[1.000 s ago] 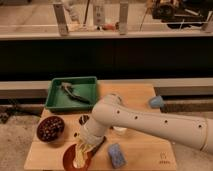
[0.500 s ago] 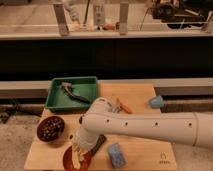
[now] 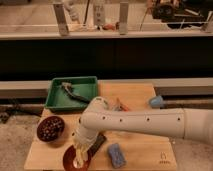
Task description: Place banana in red bowl
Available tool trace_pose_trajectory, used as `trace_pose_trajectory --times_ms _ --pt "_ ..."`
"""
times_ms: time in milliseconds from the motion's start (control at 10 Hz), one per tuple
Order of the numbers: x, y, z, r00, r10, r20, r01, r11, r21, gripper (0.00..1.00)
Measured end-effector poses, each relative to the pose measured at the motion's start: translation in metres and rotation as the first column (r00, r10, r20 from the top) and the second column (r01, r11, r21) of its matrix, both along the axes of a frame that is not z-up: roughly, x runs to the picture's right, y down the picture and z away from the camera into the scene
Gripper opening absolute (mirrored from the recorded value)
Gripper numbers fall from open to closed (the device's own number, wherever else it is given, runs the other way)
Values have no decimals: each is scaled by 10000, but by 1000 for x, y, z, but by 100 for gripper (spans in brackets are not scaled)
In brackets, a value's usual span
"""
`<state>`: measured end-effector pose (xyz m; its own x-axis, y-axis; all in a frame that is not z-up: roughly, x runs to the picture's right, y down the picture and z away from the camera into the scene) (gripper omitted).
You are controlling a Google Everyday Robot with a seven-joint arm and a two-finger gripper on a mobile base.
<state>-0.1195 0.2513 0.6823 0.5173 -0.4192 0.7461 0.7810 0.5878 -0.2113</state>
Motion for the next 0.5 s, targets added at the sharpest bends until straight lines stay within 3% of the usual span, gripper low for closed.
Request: trace_pose_trajectory --times_ms 500 --pt "6 -23 15 9956 734 -588 -749 9969 -246 80"
